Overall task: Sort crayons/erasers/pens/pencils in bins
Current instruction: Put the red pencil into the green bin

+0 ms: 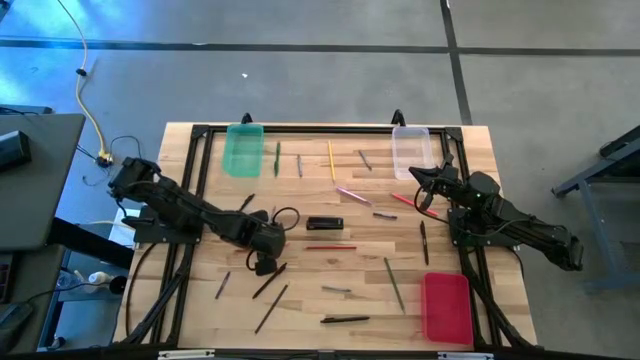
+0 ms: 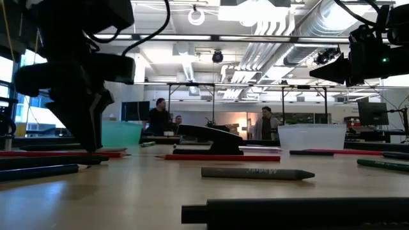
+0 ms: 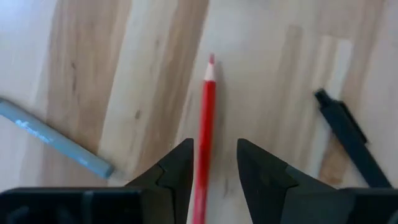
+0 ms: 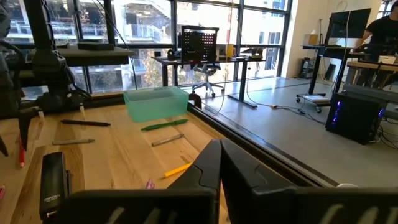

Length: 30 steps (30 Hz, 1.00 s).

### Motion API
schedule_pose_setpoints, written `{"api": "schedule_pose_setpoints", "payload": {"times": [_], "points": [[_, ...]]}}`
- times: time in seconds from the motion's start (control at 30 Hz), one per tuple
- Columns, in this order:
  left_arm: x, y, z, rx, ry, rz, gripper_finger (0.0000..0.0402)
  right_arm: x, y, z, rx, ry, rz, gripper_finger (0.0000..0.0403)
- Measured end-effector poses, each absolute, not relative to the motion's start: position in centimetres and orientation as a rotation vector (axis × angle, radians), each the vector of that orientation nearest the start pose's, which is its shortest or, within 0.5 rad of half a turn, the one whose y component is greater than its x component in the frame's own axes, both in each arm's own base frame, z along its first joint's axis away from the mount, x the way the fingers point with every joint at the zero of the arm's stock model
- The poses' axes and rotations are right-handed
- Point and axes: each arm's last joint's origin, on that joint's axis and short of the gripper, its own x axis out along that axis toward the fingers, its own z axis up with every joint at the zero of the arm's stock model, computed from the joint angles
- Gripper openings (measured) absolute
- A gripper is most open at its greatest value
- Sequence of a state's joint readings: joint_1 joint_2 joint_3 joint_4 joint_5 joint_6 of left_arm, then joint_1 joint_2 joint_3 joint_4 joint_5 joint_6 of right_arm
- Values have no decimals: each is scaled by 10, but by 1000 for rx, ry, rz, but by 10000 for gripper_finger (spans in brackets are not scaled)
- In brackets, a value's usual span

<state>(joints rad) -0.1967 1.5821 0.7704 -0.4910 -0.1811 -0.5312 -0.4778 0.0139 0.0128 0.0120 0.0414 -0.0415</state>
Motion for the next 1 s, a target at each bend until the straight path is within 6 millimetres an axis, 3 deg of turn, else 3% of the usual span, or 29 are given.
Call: {"api": "schedule_pose_setpoints", "payload": {"times": [0.23, 0.77, 1.0], "points": [[260, -36, 130, -197, 1274, 321, 109, 86, -46, 168, -43, 0, -519, 0], [264, -32, 124, -181, 1302, 246, 21, 86, -46, 168, -43, 0, -519, 0], [263, -32, 126, -166, 1289, 231, 10, 86, -46, 168, -43, 0, -519, 0]]}}
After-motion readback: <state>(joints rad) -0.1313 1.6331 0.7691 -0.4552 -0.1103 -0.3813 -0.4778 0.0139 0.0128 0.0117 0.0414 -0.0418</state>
